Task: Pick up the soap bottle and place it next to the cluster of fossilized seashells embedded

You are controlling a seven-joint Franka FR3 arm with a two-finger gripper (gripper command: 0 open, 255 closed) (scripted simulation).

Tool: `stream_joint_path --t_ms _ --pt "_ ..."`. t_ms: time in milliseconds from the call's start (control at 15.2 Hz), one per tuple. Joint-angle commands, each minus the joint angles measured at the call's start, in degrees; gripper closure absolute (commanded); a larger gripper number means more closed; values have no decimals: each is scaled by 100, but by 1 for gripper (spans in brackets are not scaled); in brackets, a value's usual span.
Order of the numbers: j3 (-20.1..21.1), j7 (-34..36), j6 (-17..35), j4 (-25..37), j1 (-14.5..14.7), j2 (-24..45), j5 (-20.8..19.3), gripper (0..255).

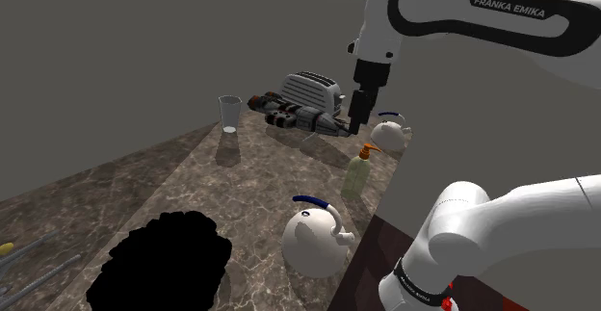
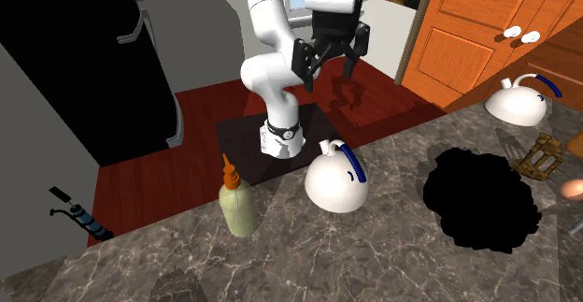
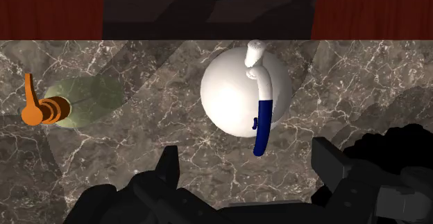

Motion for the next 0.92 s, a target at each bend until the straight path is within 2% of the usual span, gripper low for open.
stream_joint_path --t_ms 0,462,858 --pt "0 0 0 0 0 0 0 0" --pt "-702 -673 931 -853 -367 -176 -604 0" --pt "-1381 -1241 1838 -1333 -711 -7 -1102 0"
